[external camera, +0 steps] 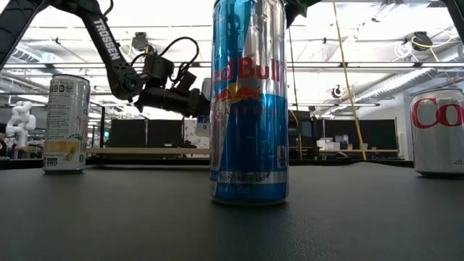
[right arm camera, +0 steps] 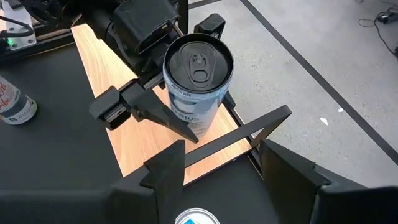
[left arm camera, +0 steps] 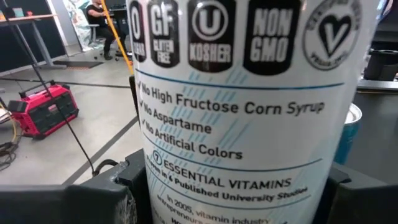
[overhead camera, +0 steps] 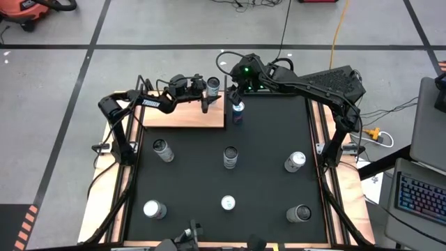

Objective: Place canned beverage on shelf
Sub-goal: Put the top white-blue soda can on the shelf

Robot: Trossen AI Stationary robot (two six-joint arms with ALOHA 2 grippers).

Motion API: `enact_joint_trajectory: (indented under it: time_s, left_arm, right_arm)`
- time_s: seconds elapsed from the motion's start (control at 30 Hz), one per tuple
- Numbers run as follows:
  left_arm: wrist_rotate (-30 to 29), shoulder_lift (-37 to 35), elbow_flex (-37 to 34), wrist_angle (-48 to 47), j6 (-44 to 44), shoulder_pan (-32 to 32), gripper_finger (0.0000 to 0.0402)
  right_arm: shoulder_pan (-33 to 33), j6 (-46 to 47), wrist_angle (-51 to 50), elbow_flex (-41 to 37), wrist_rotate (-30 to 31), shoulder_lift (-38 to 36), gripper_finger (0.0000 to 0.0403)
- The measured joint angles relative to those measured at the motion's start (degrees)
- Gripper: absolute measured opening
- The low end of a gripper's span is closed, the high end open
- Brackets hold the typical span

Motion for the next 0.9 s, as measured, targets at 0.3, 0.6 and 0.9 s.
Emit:
enact_joint_trajectory:
  time_s: [0.3,0.6,0.9]
  left_arm:
    - [-0.17,0.02,0.00,-0.01,-1.23,-0.11,0.0261]
    - [-0.83,0.59,0.24,2.69,-3.23,0.17,0.0261]
    - [-0.52,0.59,2.46,0.40,-3.17,0.17,0.0261]
  right_arm:
    - [0.00,0.00,0.01,0.00,-0.02,0.02,0.0187]
    - [0.00,0.00,0.05,0.00,-0.02,0.04,0.0187]
    - [0.01,0.00,0.06,0.00,-0.02,0.04,0.0187]
